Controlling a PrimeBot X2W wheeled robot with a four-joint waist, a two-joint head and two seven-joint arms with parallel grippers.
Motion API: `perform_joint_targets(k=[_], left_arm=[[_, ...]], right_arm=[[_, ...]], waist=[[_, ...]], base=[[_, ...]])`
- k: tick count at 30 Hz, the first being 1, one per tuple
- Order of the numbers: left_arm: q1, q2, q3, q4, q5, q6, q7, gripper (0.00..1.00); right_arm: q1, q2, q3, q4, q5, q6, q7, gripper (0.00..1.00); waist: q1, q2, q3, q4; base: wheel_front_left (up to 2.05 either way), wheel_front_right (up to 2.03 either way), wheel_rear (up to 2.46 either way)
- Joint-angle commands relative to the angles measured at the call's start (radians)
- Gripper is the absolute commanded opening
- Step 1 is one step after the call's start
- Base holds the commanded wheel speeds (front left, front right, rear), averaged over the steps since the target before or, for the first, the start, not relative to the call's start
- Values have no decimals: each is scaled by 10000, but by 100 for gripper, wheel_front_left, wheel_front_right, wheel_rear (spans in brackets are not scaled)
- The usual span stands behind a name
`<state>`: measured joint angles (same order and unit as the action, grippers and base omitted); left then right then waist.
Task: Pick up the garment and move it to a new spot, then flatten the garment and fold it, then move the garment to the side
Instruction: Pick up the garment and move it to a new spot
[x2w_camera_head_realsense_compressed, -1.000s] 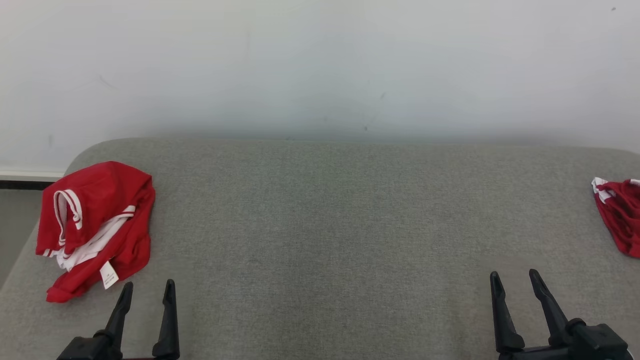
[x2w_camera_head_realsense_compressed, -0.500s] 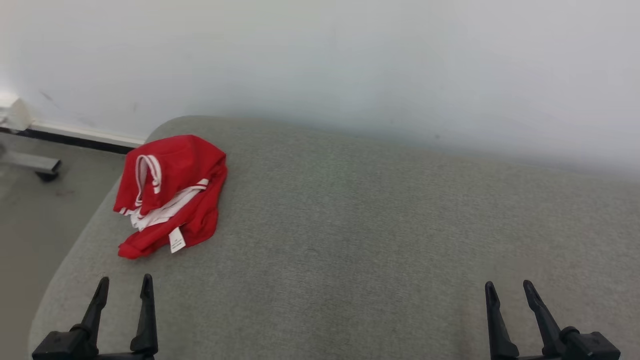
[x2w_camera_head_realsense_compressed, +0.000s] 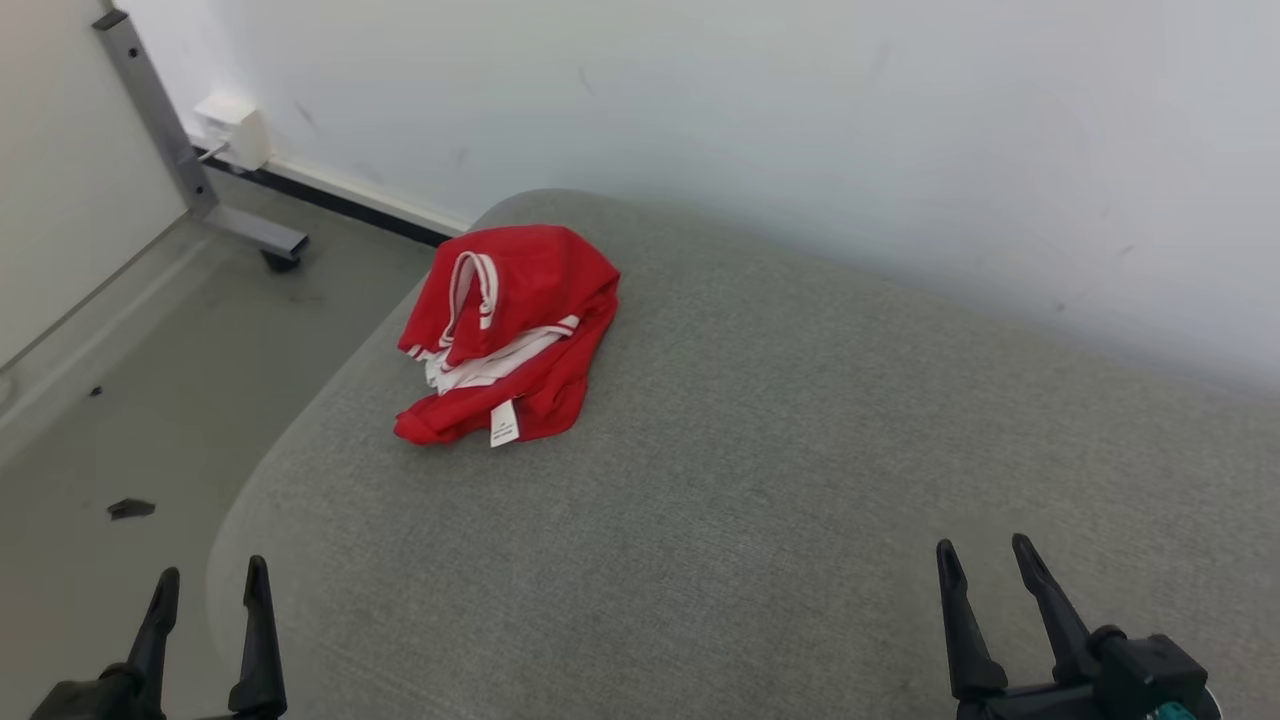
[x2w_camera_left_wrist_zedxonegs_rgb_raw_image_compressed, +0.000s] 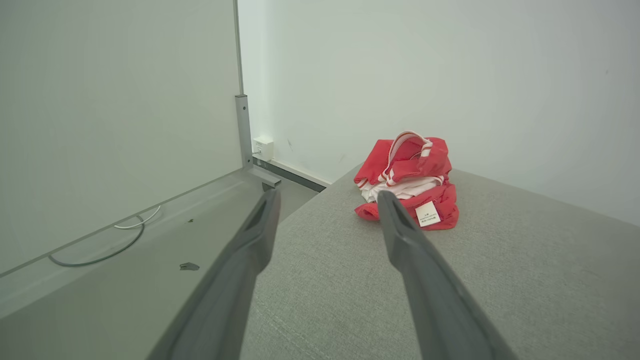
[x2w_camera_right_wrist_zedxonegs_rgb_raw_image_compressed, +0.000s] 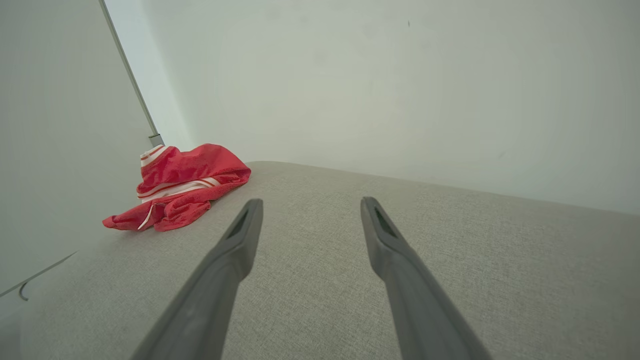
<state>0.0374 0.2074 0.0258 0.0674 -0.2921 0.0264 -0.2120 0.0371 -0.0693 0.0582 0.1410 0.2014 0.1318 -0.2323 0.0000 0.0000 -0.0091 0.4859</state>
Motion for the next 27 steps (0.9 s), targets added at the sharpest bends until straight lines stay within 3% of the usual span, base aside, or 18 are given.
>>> perform_joint_targets(k=[1,10,17,27], left_arm=[[141,-34,37,-59,-38,43,-68,100],[325,-126,146,-197,-154,253,-195,100],[-252,-68,48,12,-253,126,-172,100],[-2828,240,373,649,-697,-196,-357,100]], right_arm=[[-109,-89,12,-2,-22,-28,29,100],[-336,-209,183,33,-34,-26,136,100],[-256,-338,-49,-53,-33,-26,180,100],[-758,-858,-564,-849,-380,-26,637,100]], waist=[[0,0,232,306],[0,0,385,342],[0,0,533,252],[0,0,1931,-1033]], base=[[0,0,0],[0,0,0],[0,0,0],[0,0,0]])
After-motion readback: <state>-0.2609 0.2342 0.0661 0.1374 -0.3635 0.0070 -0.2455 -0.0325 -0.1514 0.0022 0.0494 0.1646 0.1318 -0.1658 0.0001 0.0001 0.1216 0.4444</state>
